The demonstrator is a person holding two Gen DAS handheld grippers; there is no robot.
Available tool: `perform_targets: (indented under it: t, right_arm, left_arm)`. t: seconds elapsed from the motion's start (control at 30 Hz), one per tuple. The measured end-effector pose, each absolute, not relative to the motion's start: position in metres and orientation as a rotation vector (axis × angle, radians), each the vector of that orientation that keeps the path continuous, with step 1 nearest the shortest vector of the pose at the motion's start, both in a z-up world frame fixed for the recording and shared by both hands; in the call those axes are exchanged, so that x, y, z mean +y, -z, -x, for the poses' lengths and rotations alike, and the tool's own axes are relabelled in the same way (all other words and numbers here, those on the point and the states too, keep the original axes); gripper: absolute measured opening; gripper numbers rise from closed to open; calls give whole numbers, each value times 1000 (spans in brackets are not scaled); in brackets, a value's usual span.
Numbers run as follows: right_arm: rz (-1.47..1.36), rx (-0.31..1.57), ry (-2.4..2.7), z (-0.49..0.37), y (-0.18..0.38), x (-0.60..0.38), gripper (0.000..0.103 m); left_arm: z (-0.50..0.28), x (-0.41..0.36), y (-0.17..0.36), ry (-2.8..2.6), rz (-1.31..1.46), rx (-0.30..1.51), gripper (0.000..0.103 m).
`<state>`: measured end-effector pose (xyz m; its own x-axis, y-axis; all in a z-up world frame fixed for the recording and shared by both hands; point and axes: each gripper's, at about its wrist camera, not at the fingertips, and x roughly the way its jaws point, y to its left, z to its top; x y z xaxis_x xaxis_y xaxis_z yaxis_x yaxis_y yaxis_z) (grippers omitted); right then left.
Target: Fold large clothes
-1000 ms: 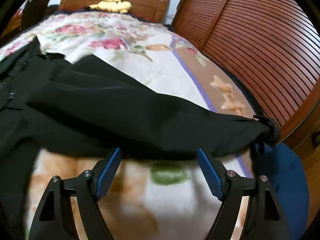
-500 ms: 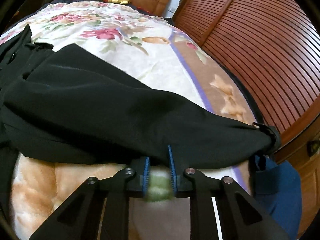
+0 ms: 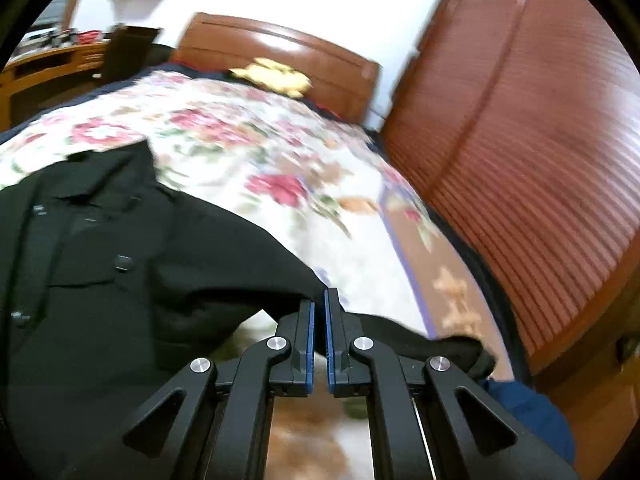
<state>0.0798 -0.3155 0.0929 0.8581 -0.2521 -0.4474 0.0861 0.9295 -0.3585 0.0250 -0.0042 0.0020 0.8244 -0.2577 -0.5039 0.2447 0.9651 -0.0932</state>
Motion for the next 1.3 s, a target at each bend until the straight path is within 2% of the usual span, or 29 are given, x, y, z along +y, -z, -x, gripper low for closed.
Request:
perform_targets:
  t: [0.3,0.5,0.67,0.77,0.83,0.9,1.03,1.2,1.3]
  right_arm:
    - [372,441,-88,-24,-89,-223,5]
    - [344,556,-220,-14,-50,-213,5]
    - [300,623,-222,-15,-44,-217,5]
    - [275,621,-200,-7,-50,-213,23]
    - [270,619,-201,3,-49,-214,40]
    - [266,603,-216,12,-54,-217,49]
    - [257,537,-178,27,-61,-239,58]
    - [209,550,-11,17,-62,-283,68]
    - [168,584,80,-1,-54,-309,69]
  left_arm:
    - [-20,3,-4,260,23,536,103]
    - [-17,8,-5,261,30,535,103]
    - [-18,9,-6,262,27,533,103]
    - [-18,10,-7,265,29,530,103]
    - [-17,9,-8,269,29,528,103]
    - [-16,9,-7,273,26,526,103]
    - [-14,7,-6,274,12,526,103]
    - [-15,7,-6,273,13,527,103]
    - [-15,7,-6,270,14,530,103]
